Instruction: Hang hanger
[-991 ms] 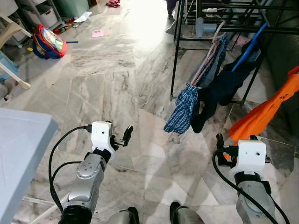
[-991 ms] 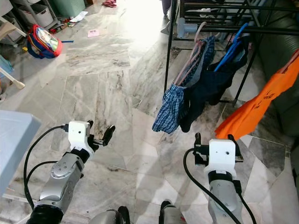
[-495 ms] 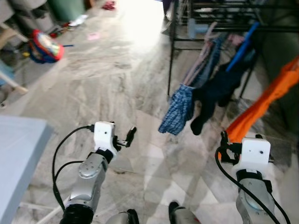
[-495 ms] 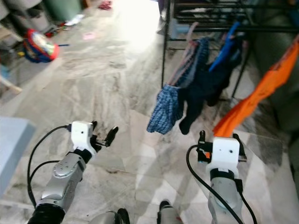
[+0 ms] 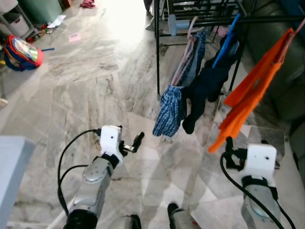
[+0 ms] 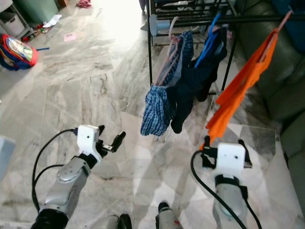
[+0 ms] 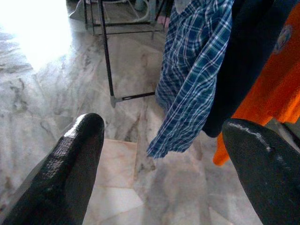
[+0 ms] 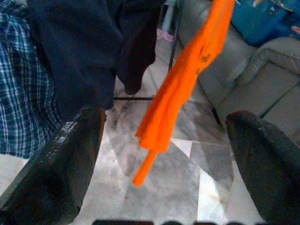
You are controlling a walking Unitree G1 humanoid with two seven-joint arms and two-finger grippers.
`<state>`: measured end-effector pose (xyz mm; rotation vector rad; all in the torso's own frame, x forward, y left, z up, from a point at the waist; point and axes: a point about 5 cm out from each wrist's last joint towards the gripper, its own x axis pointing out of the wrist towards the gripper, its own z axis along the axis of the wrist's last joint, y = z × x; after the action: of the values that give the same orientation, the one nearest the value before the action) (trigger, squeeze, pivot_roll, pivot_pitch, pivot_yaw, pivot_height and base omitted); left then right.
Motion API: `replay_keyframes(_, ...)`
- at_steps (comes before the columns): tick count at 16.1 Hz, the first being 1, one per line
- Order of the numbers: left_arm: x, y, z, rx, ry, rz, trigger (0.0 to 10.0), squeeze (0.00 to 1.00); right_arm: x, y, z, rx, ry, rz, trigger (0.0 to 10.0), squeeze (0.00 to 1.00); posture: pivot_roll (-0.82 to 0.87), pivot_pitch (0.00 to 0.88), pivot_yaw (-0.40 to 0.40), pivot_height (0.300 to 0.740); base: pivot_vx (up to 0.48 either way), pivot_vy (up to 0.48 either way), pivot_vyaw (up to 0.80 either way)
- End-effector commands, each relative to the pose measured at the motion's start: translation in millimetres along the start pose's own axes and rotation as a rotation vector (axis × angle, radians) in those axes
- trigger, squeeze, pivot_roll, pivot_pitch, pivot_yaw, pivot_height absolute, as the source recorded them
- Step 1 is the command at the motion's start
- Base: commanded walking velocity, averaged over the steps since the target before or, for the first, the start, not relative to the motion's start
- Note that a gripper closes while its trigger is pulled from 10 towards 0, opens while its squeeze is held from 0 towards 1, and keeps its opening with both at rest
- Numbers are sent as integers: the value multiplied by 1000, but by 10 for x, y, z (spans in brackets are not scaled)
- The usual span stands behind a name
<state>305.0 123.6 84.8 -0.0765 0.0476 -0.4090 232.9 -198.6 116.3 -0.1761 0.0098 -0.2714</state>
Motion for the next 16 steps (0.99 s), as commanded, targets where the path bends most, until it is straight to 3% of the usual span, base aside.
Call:
replay_keyframes(1, -55, 28, -47, -7, 13, 6, 10000, 0, -15, 0, 4, -2, -5, 1, 10000, 0, -69, 262, 67, 740, 0, 0, 0)
replay_keyframes(4, -49, 3, -45, -21, 4, -13, 10000, 0, -1, -10, 13, -5, -3, -3, 10000, 0, -72, 261, 61, 740, 170, 0, 0)
replay_keyframes(11, -57, -26, -66, -34, 3, -18, 10000, 0, 27, -14, 35, -18, -14, 5, 10000, 0, -74, 264, 48, 740, 306, 0, -660)
replay_keyframes(15, -73, -16, -49, -29, -13, 2, 10000, 0, 17, -29, 171, -52, -100, -1, 10000, 0, -72, 262, 42, 740, 308, 0, 0)
replay_keyframes(16, -75, 8, 51, -14, -55, 28, 10000, 0, 13, -54, 252, -62, -138, -15, 10000, 0, -73, 260, 40, 740, 292, 0, 0)
